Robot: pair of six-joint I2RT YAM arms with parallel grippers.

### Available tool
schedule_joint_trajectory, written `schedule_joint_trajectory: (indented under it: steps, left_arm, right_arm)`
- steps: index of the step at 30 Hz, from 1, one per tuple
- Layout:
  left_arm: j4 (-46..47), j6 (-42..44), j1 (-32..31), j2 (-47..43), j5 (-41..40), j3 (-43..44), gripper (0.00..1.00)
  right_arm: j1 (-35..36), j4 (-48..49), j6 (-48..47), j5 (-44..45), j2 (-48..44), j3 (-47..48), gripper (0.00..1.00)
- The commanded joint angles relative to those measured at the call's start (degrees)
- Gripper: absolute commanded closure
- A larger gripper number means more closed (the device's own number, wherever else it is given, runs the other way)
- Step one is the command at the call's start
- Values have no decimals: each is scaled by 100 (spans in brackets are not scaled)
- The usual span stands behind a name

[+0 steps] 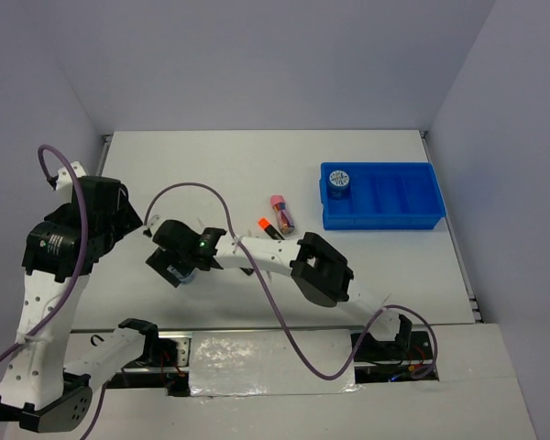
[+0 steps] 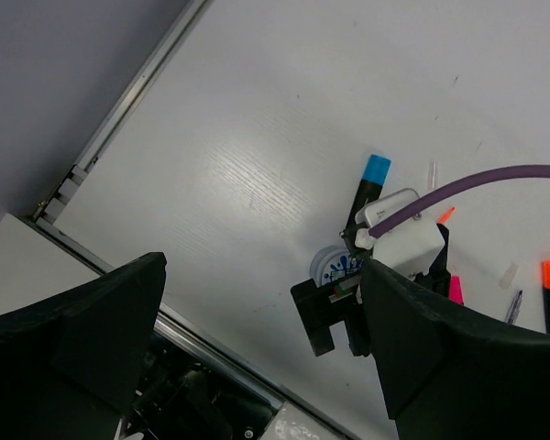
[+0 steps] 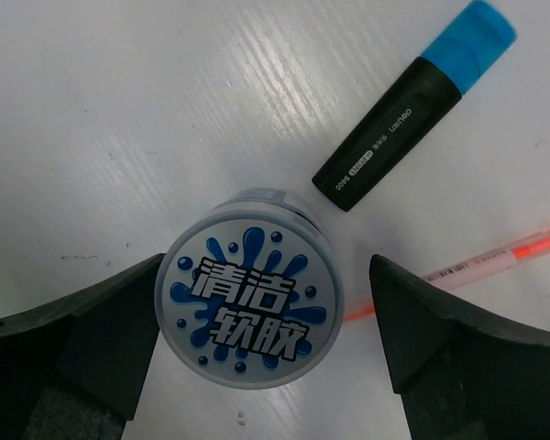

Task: Sort the stationery into containers
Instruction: Pick up the stationery from the center of the board, then place the stationery in the storage box.

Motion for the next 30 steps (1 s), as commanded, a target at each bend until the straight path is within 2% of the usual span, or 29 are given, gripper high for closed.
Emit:
schedule_joint_trajectory:
  steps: [1,2,3,4,7,8,10,13,15,16,17,18,21,24,30]
  left_arm:
    - [300,300,28,-113,249,-43,1]
    - [353,343,19,-113,285,-69,1]
    - [353,352,11,-105,294,-78,1]
    - [362,370,19,-96,302,-78,1]
    - [458,458,-16,-87,364,-87,1]
    - [476,493,-16,-87,373,-96,1]
    - [538,519,-16,-70,373,-113,1]
    - [617,598,-16,-26,451,-131,1]
    - [826,747,-16,-8,609,-184,1]
    - [932,809,-16,-8,845,-227,1]
    - [1038,931,-16,-17,1004,-341,1]
    - [1230,976,-16,-8,1154,-412,1]
    - [1547,1038,-16,9,1646,-702,1]
    - [1732,1012,-16,71,2006,-930,1]
    - [1962,1073,-16,343,2438,-1019,1]
  right_arm:
    - [36,48,-80,192,-118,-73,6]
    - [44,48,-63,209,-136,-100,12]
    - [44,65,-54,209,-180,-135,23]
    - [53,127,-28,209,-224,-257,43]
    - [80,635,-80,131,-819,-811,67]
    - [80,750,-89,87,-943,-908,72]
    - [80,1084,-63,-63,-1268,-1145,93]
    - [-130,1445,112,-116,-2521,-1575,100]
    - [-674,1515,436,-230,-3139,-2109,100]
    - [-955,1542,560,-222,-3803,-2348,100]
    - [-1593,1429,796,-169,-4088,-2585,100]
    - [-1938,1228,877,118,-4509,-2875,100]
    - [-3266,112,1009,1006,-4715,-2992,100]
    - [-4258,-163,870,1114,-4759,-3193,100]
    - [-5105,-31,535,886,-4531,-3484,100]
